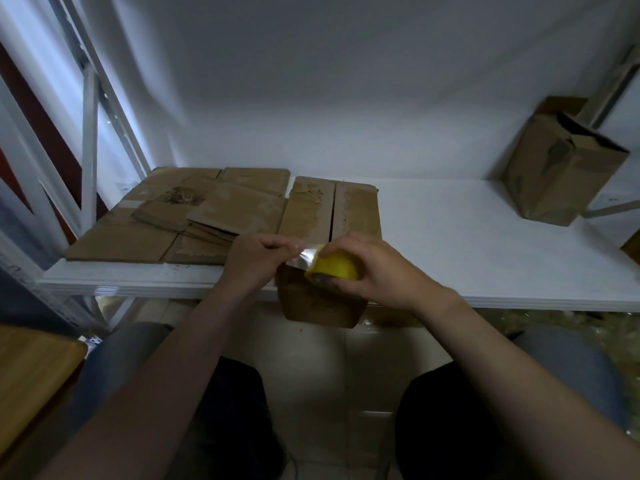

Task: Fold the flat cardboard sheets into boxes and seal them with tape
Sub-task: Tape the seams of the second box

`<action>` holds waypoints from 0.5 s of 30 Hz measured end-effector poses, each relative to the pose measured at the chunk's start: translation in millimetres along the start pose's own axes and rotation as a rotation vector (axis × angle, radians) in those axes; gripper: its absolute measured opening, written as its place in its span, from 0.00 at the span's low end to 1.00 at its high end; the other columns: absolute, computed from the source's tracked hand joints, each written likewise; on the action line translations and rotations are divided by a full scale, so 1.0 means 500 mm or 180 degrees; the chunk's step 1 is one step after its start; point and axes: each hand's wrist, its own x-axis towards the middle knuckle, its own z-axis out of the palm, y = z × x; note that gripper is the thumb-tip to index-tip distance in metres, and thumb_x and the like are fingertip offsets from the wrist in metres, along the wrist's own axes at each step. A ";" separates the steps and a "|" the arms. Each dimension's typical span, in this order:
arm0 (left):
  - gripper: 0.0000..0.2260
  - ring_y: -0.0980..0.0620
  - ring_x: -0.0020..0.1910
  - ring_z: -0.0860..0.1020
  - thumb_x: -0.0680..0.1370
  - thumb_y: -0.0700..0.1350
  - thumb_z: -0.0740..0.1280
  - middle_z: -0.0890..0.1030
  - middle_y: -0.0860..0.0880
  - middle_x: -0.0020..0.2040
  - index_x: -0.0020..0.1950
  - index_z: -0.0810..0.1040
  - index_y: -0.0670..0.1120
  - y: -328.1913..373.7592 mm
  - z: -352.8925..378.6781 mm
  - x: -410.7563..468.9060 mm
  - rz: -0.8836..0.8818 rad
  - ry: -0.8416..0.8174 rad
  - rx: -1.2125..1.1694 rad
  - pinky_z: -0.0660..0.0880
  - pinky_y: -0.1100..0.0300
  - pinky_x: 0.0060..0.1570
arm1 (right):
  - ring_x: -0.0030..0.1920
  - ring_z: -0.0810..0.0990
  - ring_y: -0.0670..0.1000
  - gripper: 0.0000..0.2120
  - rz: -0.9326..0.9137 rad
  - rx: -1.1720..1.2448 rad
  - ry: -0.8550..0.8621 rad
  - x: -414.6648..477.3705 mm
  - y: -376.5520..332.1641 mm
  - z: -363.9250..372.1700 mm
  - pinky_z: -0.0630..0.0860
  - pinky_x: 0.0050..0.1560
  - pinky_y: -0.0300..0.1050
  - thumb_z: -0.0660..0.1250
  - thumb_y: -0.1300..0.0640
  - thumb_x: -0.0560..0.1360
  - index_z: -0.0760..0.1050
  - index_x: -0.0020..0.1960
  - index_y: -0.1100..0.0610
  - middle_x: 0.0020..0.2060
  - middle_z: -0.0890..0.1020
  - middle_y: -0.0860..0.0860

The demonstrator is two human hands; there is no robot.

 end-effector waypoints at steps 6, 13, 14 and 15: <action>0.05 0.50 0.47 0.82 0.78 0.48 0.73 0.87 0.52 0.40 0.43 0.85 0.56 -0.007 -0.021 0.012 -0.0126 0.0060 -0.0228 0.78 0.54 0.47 | 0.54 0.71 0.39 0.23 0.0058 0.0087 0.0372 -0.018 0.020 -0.027 0.68 0.54 0.30 0.75 0.47 0.74 0.75 0.67 0.41 0.57 0.75 0.41; 0.04 0.56 0.44 0.81 0.78 0.51 0.72 0.84 0.56 0.42 0.44 0.84 0.57 0.022 -0.021 0.024 0.0412 0.0322 0.0406 0.74 0.60 0.42 | 0.53 0.74 0.44 0.19 0.0012 -0.0081 0.0327 -0.032 0.047 -0.003 0.70 0.52 0.38 0.75 0.47 0.75 0.77 0.65 0.42 0.52 0.72 0.41; 0.04 0.58 0.44 0.81 0.78 0.51 0.72 0.84 0.58 0.41 0.43 0.84 0.57 0.026 -0.024 0.026 0.0426 0.0381 0.0364 0.73 0.61 0.43 | 0.53 0.74 0.45 0.19 0.0038 -0.0014 0.0411 -0.034 0.049 -0.007 0.71 0.52 0.38 0.75 0.47 0.75 0.77 0.65 0.41 0.51 0.72 0.41; 0.04 0.60 0.43 0.80 0.78 0.51 0.72 0.83 0.59 0.41 0.44 0.84 0.56 0.027 -0.030 0.031 0.0422 0.0428 0.0305 0.74 0.60 0.43 | 0.54 0.75 0.44 0.19 0.0067 0.0227 0.0651 -0.039 0.049 -0.011 0.72 0.52 0.38 0.75 0.47 0.74 0.78 0.64 0.41 0.52 0.74 0.42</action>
